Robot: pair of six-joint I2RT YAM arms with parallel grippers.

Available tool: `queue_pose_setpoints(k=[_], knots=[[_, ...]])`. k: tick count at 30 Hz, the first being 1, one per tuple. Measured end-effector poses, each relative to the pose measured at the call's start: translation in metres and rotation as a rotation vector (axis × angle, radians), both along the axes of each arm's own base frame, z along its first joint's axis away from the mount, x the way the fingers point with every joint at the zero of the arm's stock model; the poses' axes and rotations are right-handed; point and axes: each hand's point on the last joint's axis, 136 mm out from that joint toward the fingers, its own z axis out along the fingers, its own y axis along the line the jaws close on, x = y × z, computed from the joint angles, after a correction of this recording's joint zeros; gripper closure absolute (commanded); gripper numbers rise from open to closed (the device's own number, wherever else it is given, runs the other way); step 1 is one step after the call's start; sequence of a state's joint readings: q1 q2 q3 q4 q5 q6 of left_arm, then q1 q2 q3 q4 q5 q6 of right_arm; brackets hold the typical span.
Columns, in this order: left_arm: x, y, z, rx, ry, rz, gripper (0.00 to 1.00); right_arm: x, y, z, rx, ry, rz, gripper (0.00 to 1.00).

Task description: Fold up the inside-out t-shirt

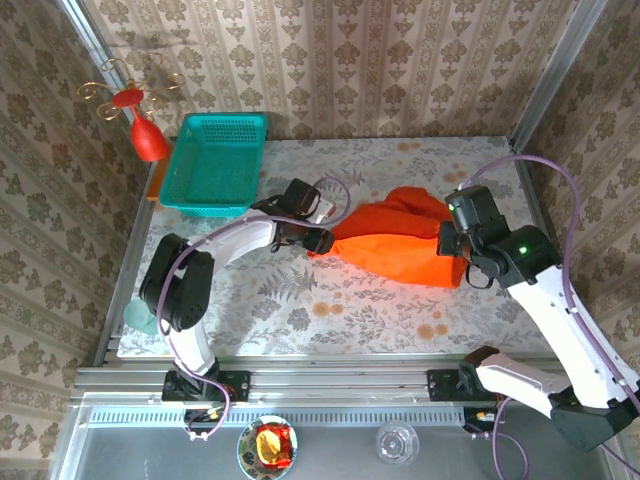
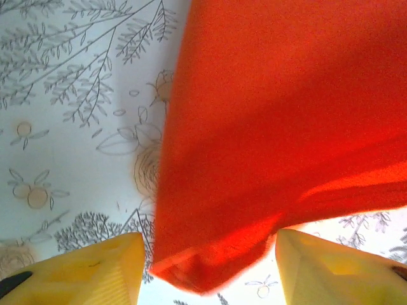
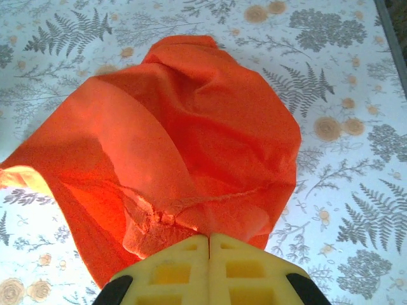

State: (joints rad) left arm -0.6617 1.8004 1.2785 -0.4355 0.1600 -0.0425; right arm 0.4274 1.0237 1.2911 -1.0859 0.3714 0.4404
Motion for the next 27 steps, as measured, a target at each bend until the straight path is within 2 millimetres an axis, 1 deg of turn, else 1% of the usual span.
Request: queue_pose_setpoints(k=[3, 6, 10, 14, 18, 21, 25, 27], knots=[[-0.002, -0.008, -0.004, 0.029, -0.017, -0.067, 0.37, -0.002, -0.005, 0.000, -0.007, 0.004, -0.008, 1.00], [-0.014, -0.018, -0.009, 0.041, -0.015, -0.156, 0.36, -0.004, -0.008, 0.000, -0.016, 0.007, -0.009, 1.00], [-0.025, -0.024, -0.017, 0.060, -0.003, -0.228, 0.37, -0.005, -0.010, 0.002, -0.016, 0.003, -0.014, 1.00], [-0.029, -0.021, -0.027, 0.087, 0.013, -0.266, 0.36, -0.007, -0.013, 0.001, -0.015, 0.001, -0.020, 1.00], [-0.030, -0.015, -0.033, 0.122, 0.005, -0.283, 0.35, -0.008, -0.015, 0.000, -0.015, 0.000, -0.025, 1.00], [-0.031, -0.009, -0.044, 0.164, 0.015, -0.291, 0.35, -0.008, -0.015, 0.000, -0.015, 0.000, -0.027, 1.00], [-0.033, 0.001, -0.070, 0.239, 0.052, -0.303, 0.34, -0.008, -0.015, 0.000, -0.015, 0.000, -0.029, 0.99], [-0.030, 0.000, -0.068, 0.240, 0.045, -0.302, 0.34, -0.008, -0.016, 0.000, -0.015, 0.000, -0.029, 0.99]])
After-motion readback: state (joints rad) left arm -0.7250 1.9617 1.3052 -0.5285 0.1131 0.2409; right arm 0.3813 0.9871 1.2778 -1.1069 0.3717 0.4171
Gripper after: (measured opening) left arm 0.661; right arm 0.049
